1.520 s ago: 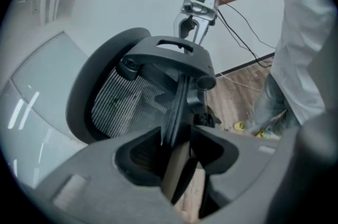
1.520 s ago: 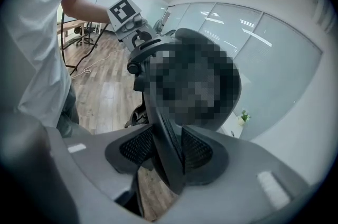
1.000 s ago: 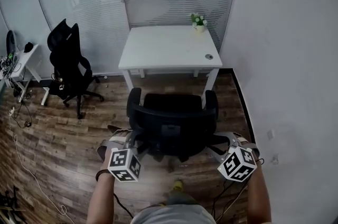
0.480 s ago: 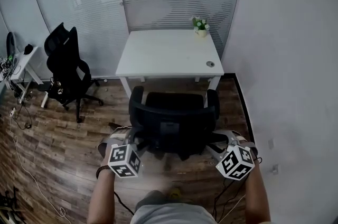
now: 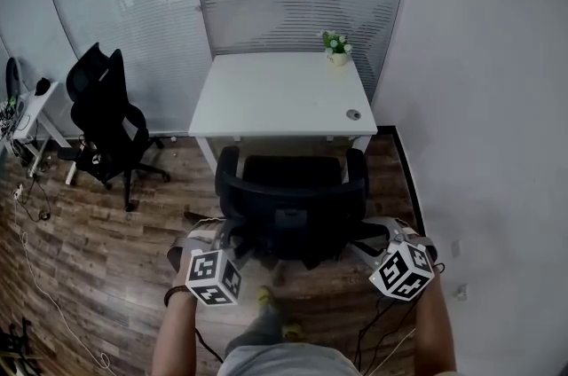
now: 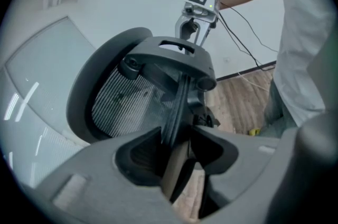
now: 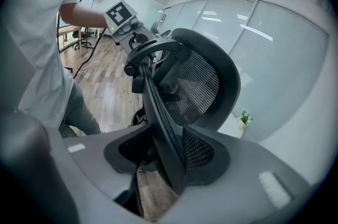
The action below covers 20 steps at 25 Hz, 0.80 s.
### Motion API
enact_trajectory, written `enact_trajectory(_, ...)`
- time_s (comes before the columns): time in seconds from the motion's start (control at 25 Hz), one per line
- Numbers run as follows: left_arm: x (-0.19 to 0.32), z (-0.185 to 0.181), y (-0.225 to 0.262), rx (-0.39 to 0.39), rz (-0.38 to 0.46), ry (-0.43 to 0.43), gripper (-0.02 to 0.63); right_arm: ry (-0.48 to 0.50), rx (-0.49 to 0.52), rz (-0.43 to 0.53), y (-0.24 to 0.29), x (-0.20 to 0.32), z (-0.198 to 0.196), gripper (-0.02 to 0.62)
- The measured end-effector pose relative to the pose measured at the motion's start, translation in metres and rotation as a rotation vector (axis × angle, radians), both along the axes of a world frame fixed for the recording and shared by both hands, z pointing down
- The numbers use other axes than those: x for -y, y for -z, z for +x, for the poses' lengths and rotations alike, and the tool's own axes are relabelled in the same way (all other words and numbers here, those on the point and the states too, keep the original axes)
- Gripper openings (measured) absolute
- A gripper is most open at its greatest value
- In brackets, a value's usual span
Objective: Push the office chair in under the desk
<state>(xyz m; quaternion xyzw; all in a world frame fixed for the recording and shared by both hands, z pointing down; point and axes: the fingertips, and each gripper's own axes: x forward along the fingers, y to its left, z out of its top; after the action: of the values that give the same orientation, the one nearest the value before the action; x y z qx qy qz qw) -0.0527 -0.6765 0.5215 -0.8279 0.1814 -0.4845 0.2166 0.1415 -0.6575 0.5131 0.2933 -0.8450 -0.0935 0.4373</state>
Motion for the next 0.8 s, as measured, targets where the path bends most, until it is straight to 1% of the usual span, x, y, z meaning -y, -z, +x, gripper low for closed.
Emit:
enact_trajectory(0.2, 0.020, 0.005, 0.000, 0.001, -0.003, -0.001, 0.170, -0.005, 0.002, 0.008, 0.000, 0.021, 0.005, 0.184)
enact_trajectory(0.32, 0.025, 0.005, -0.003, 0.002, 0.007, 0.006, 0.172, -0.006, 0.004, 0.010, -0.003, 0.027, 0.005, 0.186)
enact_trajectory(0.48, 0.034, 0.003, -0.004, 0.002, -0.002, 0.008, 0.178, 0.007, 0.020, 0.008, -0.003, 0.033, 0.002, 0.186)
enact_trajectory(0.72, 0.045, 0.002, -0.005, -0.004, 0.022, 0.016, 0.190, -0.003, 0.020, 0.012, -0.005, 0.041, 0.001, 0.186)
enact_trajectory(0.8, 0.047, 0.001, -0.005, 0.000, 0.010, 0.012, 0.190, -0.004, 0.021, 0.017, -0.004, 0.041, 0.000, 0.186)
